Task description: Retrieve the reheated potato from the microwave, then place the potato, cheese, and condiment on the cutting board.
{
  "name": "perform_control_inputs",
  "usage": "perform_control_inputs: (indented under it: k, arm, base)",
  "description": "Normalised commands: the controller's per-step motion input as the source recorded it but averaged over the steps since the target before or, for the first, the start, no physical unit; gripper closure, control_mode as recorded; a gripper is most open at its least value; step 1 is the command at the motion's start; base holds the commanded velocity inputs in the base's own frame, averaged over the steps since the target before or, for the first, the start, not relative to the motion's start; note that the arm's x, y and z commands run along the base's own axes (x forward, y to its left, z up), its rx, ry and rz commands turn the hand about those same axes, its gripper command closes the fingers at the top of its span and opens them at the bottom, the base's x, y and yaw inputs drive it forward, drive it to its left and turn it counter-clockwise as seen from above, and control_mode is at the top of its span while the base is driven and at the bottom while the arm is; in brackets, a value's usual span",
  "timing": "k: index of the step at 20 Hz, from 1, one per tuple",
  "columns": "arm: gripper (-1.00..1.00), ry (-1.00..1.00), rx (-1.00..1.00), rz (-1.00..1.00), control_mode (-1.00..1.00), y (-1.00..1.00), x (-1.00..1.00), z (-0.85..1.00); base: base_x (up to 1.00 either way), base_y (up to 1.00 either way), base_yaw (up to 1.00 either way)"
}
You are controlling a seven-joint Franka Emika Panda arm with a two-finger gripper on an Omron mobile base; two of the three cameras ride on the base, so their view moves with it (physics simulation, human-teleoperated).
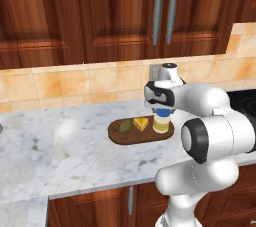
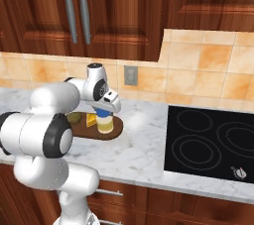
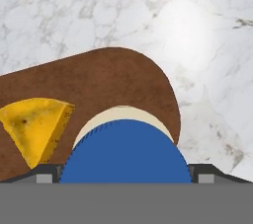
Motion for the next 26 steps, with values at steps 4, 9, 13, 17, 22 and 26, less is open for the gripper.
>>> perform_control_inputs:
  k: [4,9,13,17,22,26]
  arm:
    - [1.0,0.0,0.0,0.0,-1.0,0.01,0.1,-0.08]
    - [1.0,0.0,0.0,0.0,-1.0,0.0,0.07,-0.12]
    - [1.0,0.0,0.0,0.0,-1.0,0.0,0.07,-0.1]
    - [-1.0,0.0,0.0,0.0,-1.0,0.03,0.0,-0.17]
    - [-1.0,-0.01,0.0,0.0,-1.0,0.02,0.0,-0.14]
    - [-1.0,-0.07,0.01,0.0,-1.0,0.1,0.0,-0.09]
  base:
    - [0.0,0.0,0.0]
    - [0.0,0.0,0.0]
    - [0.0,0.0,0.0]
    - [0.0,0.0,0.0]
    - [0.0,0.0,0.0]
    - [0.0,0.0,0.0]
